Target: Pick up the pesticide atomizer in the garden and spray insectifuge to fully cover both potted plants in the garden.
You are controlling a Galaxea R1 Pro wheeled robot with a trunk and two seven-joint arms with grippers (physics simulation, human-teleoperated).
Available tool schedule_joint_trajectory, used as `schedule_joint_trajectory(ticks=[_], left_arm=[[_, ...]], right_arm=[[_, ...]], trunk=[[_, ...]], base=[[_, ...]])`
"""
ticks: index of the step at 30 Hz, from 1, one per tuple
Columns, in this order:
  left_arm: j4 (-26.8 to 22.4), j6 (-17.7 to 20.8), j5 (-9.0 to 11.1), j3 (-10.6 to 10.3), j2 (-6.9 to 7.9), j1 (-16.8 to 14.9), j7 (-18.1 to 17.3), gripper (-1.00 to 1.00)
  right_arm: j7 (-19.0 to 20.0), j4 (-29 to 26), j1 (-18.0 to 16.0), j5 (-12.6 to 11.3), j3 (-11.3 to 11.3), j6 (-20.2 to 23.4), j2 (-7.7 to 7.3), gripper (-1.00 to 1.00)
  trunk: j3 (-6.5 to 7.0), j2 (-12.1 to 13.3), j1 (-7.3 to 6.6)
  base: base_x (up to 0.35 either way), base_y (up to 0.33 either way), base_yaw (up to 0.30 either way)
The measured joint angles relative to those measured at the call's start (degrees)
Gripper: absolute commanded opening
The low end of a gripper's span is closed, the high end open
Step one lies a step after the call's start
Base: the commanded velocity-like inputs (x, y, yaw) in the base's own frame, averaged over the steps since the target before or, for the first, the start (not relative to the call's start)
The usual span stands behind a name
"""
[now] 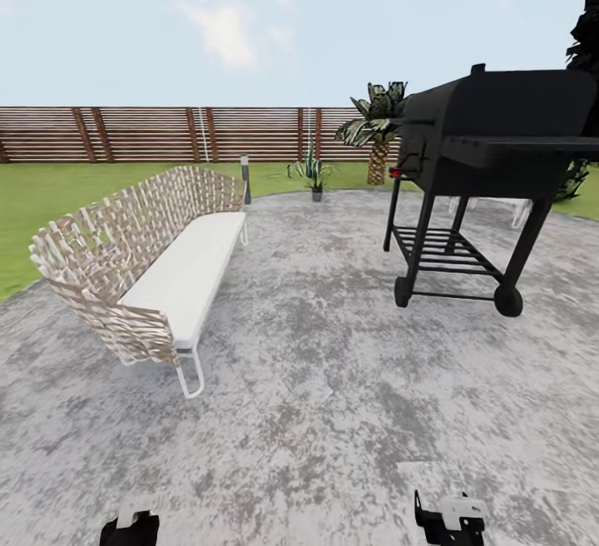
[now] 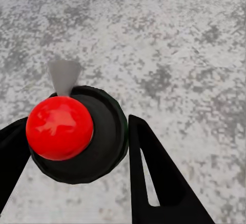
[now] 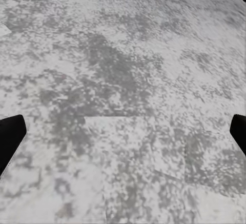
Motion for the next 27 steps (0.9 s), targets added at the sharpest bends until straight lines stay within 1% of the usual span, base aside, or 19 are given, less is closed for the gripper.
schedule_joint_trajectory(ticks=[27], left_arm=[[0.0, 0.0, 0.0, 0.0, 0.0, 0.0, 0.0, -1.0]], right_arm=[[0.0, 0.0, 0.0, 0.0, 0.0, 0.0, 0.08, 1.0]], trunk=[[0.0, 0.0, 0.0]], base=[[0.339, 0.0, 0.0]])
